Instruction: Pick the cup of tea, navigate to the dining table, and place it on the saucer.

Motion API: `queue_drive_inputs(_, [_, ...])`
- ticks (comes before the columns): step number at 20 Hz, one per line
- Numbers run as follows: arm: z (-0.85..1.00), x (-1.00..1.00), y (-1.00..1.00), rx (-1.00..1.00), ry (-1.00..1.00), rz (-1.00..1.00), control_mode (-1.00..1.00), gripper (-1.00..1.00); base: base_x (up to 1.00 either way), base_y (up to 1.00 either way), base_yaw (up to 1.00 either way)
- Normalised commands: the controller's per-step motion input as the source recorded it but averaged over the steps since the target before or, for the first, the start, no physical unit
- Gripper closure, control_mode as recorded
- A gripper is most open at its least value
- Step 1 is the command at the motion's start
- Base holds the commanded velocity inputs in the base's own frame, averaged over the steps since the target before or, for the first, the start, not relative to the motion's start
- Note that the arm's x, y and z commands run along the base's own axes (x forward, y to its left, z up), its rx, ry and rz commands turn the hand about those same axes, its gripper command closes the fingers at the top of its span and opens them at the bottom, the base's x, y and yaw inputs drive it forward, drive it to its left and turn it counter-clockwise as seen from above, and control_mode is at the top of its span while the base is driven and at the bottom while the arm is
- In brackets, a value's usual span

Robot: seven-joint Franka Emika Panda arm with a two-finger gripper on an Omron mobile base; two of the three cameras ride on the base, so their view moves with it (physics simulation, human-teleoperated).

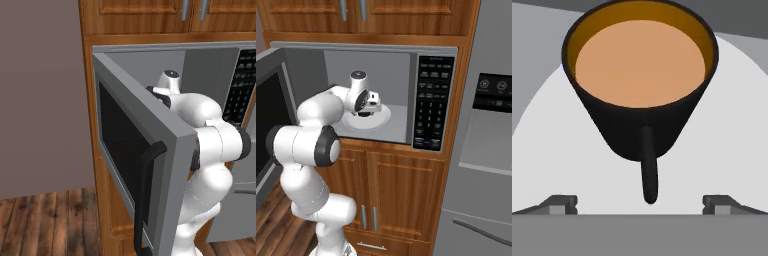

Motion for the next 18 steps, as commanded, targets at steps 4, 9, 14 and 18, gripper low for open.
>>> queue_drive_inputs(4, [-0.38,0.44,0.0,0.0,0.0,0.0,-1.0,-1.0,0.0,0.0,0.0])
queue_drive_inputs(9, [-0.22,0.11,0.0,0.0,-0.01,0.0,-1.0,-1.0,0.0,0.0,0.0])
queue_drive_inputs(14, [0.0,0.0,0.0,0.0,-0.08,0.0,-1.0,-1.0,0.0,0.0,0.0])
queue_drive_inputs(18, [-0.07,0.0,0.0,0.0,-0.01,0.0,-1.0,-1.0,0.0,0.0,0.0])
